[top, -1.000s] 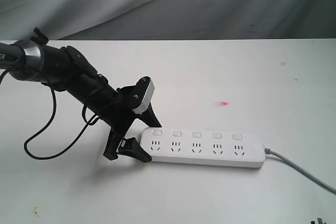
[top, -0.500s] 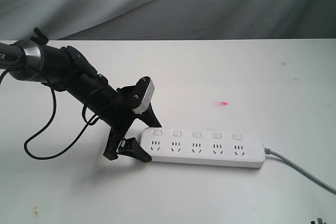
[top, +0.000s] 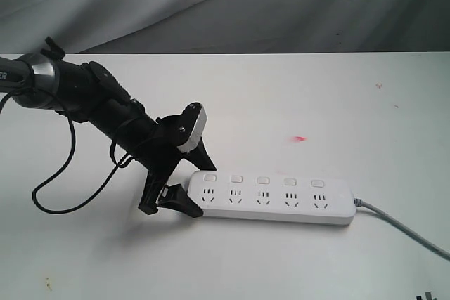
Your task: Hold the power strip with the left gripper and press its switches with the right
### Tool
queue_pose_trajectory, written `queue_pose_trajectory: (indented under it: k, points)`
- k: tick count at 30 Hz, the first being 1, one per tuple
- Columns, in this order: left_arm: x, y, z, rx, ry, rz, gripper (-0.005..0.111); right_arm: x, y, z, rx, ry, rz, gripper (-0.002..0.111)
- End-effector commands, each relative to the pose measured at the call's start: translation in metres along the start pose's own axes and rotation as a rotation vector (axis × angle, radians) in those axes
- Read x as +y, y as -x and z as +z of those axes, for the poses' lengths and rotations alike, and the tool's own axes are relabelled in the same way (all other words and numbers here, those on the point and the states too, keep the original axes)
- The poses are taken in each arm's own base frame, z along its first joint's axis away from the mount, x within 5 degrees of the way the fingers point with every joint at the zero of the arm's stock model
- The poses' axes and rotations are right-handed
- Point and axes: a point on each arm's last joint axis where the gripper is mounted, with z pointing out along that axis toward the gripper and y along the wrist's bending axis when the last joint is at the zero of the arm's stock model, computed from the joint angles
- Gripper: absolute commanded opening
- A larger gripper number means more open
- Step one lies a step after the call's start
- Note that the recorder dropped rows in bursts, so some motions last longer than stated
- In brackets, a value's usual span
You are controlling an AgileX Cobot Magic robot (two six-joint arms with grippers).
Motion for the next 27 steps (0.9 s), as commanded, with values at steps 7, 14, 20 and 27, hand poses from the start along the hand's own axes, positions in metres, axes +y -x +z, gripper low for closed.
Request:
queue_pose_trajectory:
  k: [7,14,20,27]
  points:
    - [0.0,0.0,0.001,0.011,-0.005,0.021,0.006,0.0,-0.001,0.0,-0.002,0.0,-0.005,0.0]
    - [-0.001,-0.001,0.001,0.026,-0.018,0.035,0.05,0.0,-0.001,0.0,-0.002,0.001,-0.003,0.0]
    - [-0.001,-0.001,0.001,0.027,-0.018,0.0,0.082,0.0,-0.001,0.0,-0.002,0.001,-0.003,0.0]
    - [0.0,0.021,-0.023,-0.002,0.053,-0.027,0.084,0.0,-0.001,0.0,-0.002,0.001,-0.003,0.0]
